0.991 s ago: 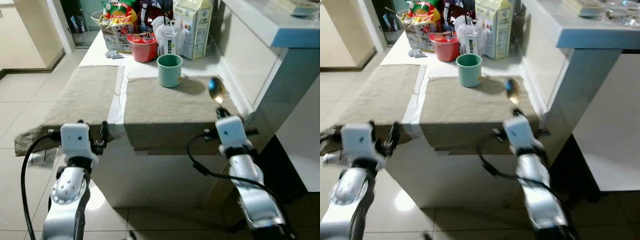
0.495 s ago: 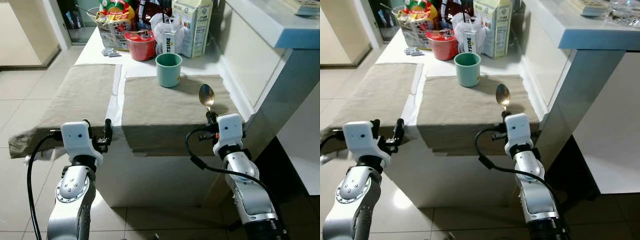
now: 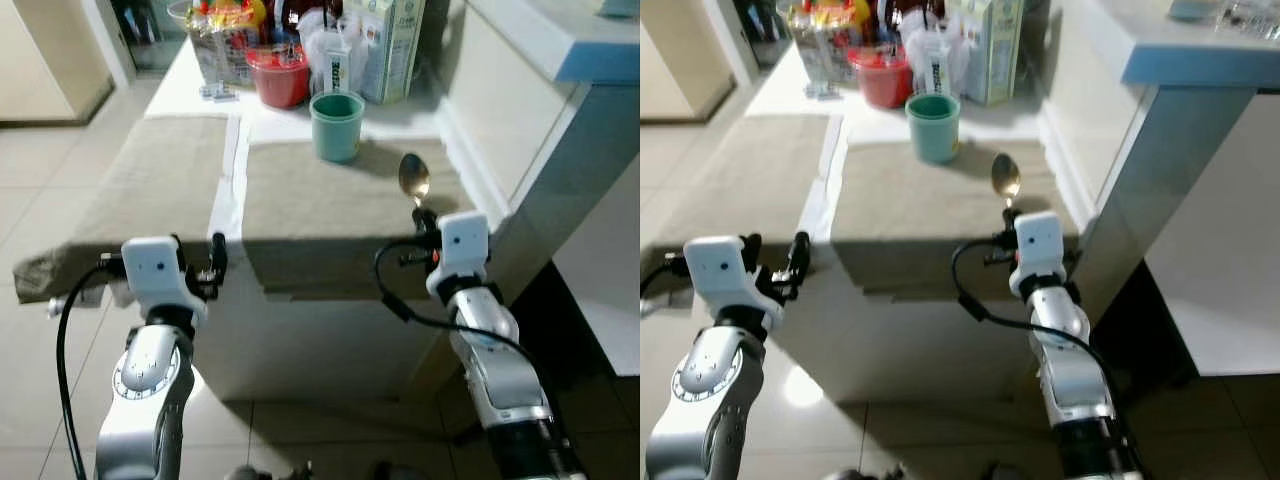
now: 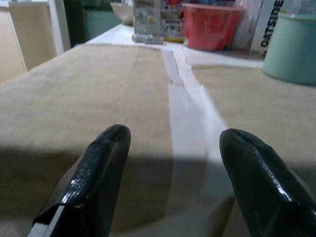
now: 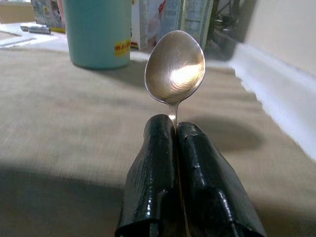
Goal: Setting the table
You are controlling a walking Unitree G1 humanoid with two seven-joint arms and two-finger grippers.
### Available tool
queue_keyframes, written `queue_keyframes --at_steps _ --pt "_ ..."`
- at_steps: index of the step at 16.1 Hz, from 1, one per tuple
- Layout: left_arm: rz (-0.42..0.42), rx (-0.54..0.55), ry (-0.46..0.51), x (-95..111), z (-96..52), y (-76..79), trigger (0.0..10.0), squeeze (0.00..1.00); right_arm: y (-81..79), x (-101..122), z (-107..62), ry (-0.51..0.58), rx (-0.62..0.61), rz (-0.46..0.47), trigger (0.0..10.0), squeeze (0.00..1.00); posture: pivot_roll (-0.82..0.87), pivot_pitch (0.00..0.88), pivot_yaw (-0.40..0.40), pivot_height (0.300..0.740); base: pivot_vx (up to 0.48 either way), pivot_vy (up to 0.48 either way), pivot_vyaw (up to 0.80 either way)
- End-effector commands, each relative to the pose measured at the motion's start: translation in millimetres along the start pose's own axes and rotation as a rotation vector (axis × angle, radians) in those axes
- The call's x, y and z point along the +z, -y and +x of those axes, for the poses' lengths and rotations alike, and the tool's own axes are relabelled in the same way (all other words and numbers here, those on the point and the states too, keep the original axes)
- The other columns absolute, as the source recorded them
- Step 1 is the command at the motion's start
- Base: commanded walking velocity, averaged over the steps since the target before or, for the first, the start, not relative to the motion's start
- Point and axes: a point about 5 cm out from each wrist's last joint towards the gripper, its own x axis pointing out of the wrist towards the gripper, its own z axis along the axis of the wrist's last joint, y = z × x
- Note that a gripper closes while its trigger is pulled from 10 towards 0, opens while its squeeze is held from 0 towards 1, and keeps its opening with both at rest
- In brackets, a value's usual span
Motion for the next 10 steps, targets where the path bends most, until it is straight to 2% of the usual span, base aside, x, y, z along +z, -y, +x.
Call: queue_keyframes --at_steps 1,6,9,10 --pt "0.012 0.006 0.006 3 0.0 -2.0 10.0 0.0 -2.5 -9 -1.5 -0.037 0.018 0.012 0.0 0.0 -0.07 0.047 0.052 0.74 0.0 0.0 0.0" --pt "0.023 0.002 0.001 2 5.0 -1.9 10.0 0.0 -2.9 -11 0.8 -0.039 0.016 0.008 0.0 0.0 -0.07 0.038 0.055 0.74 0.0 0.0 0.0" --pt "0.07 -0.013 0.007 5 10.2 -0.7 10.0 0.0 -3.0 -10 4.3 -0.035 0.011 0.001 0.0 0.0 -0.08 0.031 0.062 0.74 0.0 0.0 0.0" --pt "0.068 -0.015 0.007 5 12.3 -0.8 10.0 0.0 -3.4 -10 5.7 -0.033 0.009 0.0 0.0 0.0 -0.08 0.027 0.066 0.74 0.0 -0.472 0.0"
